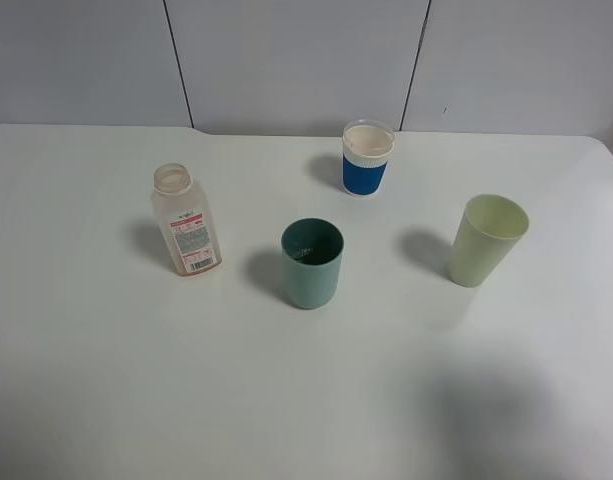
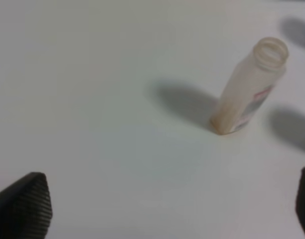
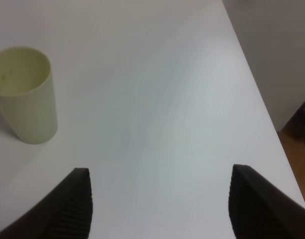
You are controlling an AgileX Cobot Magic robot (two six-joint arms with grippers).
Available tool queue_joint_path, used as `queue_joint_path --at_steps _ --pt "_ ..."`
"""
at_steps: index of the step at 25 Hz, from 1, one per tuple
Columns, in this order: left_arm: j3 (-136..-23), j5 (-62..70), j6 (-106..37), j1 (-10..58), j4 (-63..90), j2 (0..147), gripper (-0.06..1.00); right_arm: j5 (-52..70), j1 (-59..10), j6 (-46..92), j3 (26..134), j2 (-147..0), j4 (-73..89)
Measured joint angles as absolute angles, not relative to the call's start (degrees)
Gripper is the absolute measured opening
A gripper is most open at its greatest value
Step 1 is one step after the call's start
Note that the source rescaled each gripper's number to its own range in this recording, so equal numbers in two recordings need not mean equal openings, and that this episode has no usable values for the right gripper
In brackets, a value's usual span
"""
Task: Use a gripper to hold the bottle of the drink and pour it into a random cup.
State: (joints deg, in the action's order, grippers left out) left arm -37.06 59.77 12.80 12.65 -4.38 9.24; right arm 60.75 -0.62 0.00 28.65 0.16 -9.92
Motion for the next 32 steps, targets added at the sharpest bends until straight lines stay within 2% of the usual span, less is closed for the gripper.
queue_joint_path --at_steps 6,20,32 --pt "-37.1 63.0 12.8 12.7 -6.1 0.0 1.00 60.8 -0.6 0.0 28.6 0.2 -9.9" --pt "-36.9 66.0 12.8 12.6 -11.5 -0.3 1.00 60.8 -0.6 0.0 28.6 0.2 -9.9" --pt "-35.0 65.8 12.8 4.1 -10.3 -0.4 1.00 60.8 -0.6 0.0 28.6 0.2 -9.9"
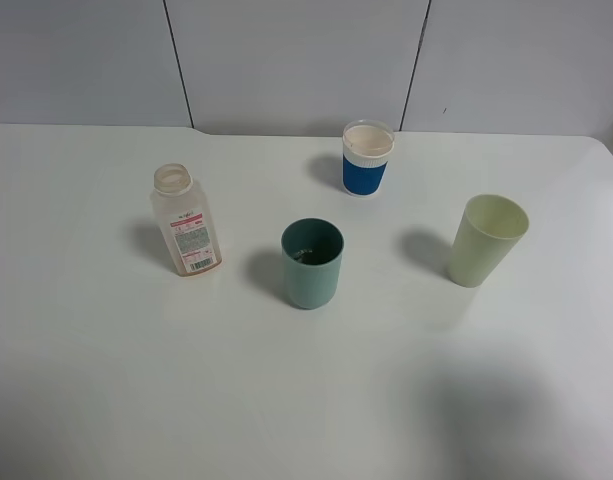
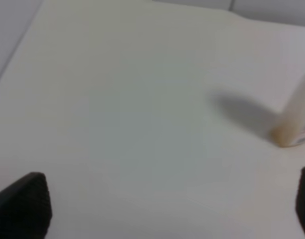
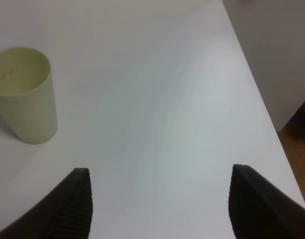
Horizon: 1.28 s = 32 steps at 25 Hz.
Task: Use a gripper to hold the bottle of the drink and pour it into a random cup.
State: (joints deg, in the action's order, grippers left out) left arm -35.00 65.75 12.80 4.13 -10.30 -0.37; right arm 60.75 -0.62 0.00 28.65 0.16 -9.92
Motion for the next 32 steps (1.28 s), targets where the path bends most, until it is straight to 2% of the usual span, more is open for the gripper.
queue_joint_path --at_steps 5,13,20,32 --pt "-29.7 62.5 12.6 4.0 -12.6 -0.4 1.00 60.8 -0.6 0.0 28.6 0.2 -9.9" --pt "-29.1 60.8 8.0 2.9 -8.4 -0.4 1.00 60.8 -0.6 0.0 28.6 0.2 -9.9" --pt "-29.1 60.5 -2.9 -0.7 0.3 -0.4 1.00 60.8 -0.6 0.0 28.6 0.2 -9.9" --pt "-29.1 60.5 3.0 -0.7 -4.4 -0.4 1.00 60.8 -0.6 0.0 28.6 0.2 -9.9"
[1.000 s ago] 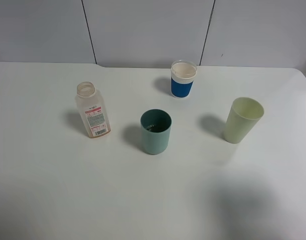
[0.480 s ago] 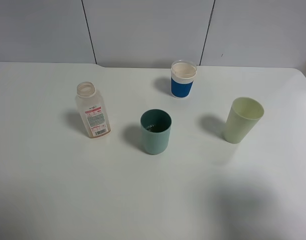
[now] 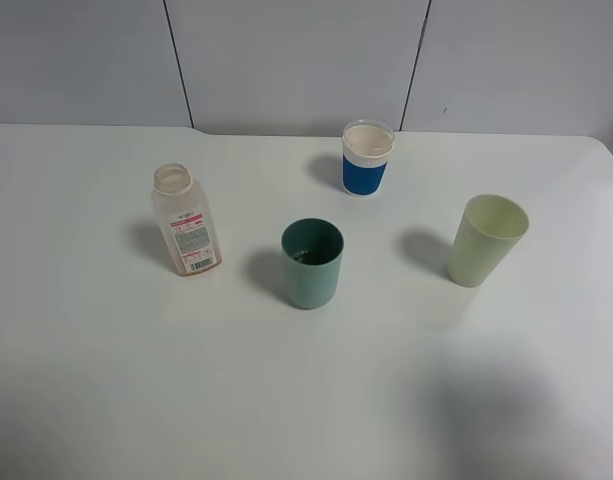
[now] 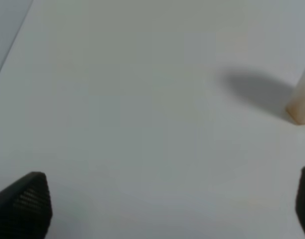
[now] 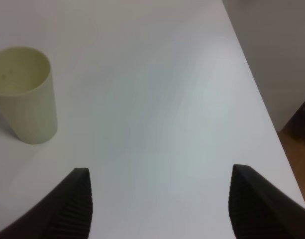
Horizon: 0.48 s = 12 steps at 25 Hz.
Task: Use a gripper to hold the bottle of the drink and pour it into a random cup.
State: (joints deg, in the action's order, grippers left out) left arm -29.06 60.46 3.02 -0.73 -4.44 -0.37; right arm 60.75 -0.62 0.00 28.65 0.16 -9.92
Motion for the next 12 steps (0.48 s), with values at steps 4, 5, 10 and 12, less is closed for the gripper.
queue_joint_path --at_steps 4,5,10,12 --pt "-29.1 60.5 3.3 -0.7 -4.5 -0.4 1.00 60.8 -0.6 0.0 28.6 0.2 -9.9" --pt "-29.1 60.5 3.3 -0.7 -4.5 -0.4 1.00 60.8 -0.6 0.0 28.6 0.2 -9.9" --pt "-29.1 60.5 3.3 -0.7 -4.5 -0.4 1.00 60.8 -0.6 0.0 28.6 0.2 -9.9" --pt "-29.1 60.5 3.3 -0.7 -4.5 -0.4 1.00 60.8 -0.6 0.0 28.6 0.2 -9.9"
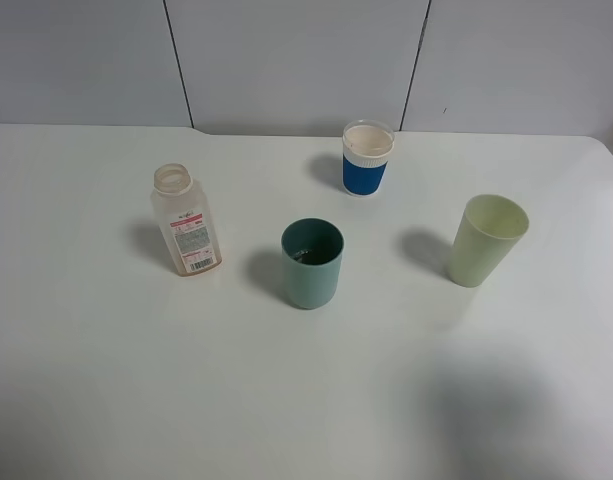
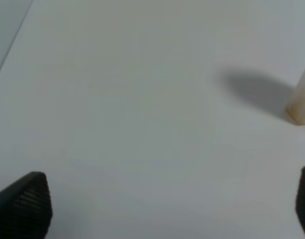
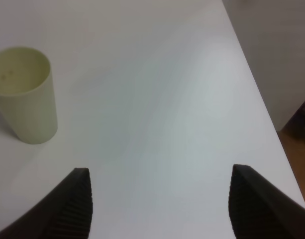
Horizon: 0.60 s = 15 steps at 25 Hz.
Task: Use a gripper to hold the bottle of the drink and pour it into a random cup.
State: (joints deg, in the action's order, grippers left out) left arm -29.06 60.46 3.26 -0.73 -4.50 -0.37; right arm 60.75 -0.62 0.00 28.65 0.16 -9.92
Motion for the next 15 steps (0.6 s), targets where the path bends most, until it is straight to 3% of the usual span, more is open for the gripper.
queue_joint_path --at_steps 15 --pt "-29.1 60.5 3.4 -0.7 -4.5 -0.4 1.00 60.8 -0.6 0.0 28.6 0.2 -9.9"
